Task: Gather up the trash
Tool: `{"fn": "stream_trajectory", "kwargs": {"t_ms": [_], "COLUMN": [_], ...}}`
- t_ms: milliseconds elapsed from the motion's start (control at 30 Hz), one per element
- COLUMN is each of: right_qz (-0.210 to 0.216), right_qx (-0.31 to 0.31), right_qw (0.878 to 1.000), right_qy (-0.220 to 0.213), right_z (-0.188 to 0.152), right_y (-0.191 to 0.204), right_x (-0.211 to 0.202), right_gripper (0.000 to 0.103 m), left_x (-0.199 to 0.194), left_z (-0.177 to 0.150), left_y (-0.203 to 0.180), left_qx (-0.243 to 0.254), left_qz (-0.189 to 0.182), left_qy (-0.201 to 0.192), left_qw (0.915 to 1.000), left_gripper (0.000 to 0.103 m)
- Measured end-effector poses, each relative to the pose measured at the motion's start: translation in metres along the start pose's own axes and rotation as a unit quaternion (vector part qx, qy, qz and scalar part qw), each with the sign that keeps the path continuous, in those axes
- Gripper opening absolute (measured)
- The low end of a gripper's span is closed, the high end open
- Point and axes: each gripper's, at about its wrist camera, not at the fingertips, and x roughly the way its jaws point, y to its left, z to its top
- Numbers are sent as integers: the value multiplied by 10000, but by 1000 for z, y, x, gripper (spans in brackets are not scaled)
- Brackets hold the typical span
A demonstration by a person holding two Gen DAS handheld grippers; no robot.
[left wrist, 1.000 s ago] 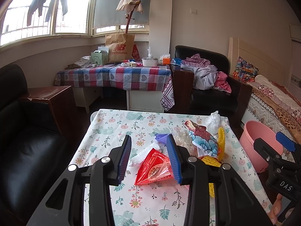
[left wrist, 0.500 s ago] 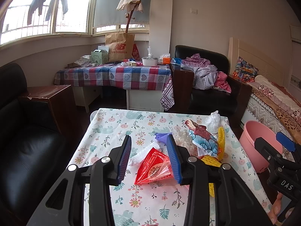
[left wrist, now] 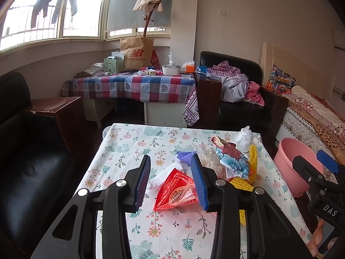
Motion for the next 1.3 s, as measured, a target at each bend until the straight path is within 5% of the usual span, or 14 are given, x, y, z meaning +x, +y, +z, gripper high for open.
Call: {"fn": "stream_trajectory", "kwargs": {"t_ms": [700,1300], "right_qz": [20,306], "right_qx": [27,230], "right_qw": [10000,9974], "right_qy": [65,616], "right_z": [-5,-23], "right_y": [0,-21], "right_x": [5,45], "right_gripper": [100,100], "left_x": [13,47], "left_z": [-8,-26], "left_y": [4,44], "left_qx": [52,-184], "left_qz": [-175,-1418], "left_qy": [165,923], "left_qw": [9997,9854], "left_gripper": [39,39]}}
